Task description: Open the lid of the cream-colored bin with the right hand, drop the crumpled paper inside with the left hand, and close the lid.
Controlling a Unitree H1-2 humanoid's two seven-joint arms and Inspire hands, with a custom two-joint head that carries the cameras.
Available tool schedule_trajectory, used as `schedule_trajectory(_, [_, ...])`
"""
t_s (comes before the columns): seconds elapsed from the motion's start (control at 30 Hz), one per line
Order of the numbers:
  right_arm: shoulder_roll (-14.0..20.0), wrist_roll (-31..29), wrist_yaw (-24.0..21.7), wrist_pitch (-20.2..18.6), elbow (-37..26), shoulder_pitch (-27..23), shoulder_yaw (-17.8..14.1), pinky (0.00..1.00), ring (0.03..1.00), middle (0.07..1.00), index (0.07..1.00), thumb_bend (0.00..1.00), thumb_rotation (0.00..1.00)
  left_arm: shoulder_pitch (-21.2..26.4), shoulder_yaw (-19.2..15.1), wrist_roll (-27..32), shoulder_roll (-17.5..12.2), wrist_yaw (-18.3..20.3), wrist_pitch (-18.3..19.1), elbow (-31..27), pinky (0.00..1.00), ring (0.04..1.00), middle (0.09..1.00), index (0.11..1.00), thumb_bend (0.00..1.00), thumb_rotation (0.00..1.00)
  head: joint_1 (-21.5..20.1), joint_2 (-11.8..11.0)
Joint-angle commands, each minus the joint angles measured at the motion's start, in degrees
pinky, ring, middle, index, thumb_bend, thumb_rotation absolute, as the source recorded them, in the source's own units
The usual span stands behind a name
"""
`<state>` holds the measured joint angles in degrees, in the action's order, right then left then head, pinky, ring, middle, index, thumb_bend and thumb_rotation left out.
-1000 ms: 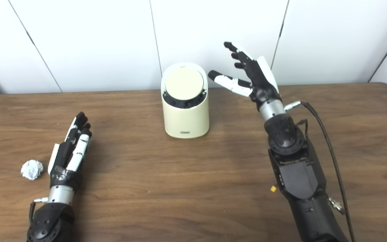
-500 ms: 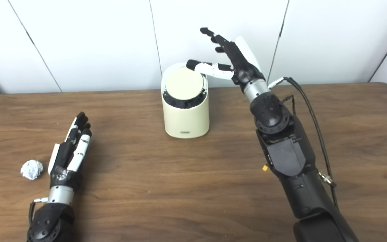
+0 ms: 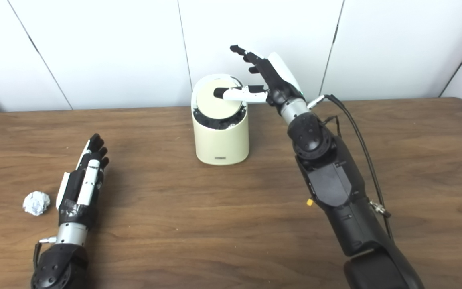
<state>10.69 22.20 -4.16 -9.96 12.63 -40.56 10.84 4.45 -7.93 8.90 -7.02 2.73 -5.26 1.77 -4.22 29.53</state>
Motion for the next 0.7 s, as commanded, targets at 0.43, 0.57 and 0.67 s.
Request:
schedule_trajectory(0.43, [-0.2, 5.4, 1.5, 3.6, 1.5, -4.5, 2.1, 0.84, 0.902, 0.897, 0.867, 0.91, 0.45, -0.6, 0.3, 0.0, 0.0, 0.4, -1.4, -0.8, 1.00, 1.000, 1.000, 1.000, 0.22, 0.77, 0.3, 0.2])
schedule_trajectory(0.57, [-0.8, 4.8, 1.1, 1.4, 1.0, -4.5, 1.3, 0.85, 0.912, 0.908, 0.875, 0.84, 0.39, -0.9, 0.2, 0.2, 0.2, 0.3, -0.6, -1.9, 1.00, 1.000, 1.000, 1.000, 0.20, 0.77, 0.0, 0.5])
schedule_trajectory(0.67, [-1.0, 4.8, 1.1, 0.8, 0.8, -4.5, 0.9, 0.85, 0.915, 0.913, 0.878, 0.81, 0.38, -0.8, 0.2, 0.2, 0.2, 0.3, -0.9, -1.8, 1.00, 1.000, 1.000, 1.000, 0.20, 0.76, 0.0, 0.5])
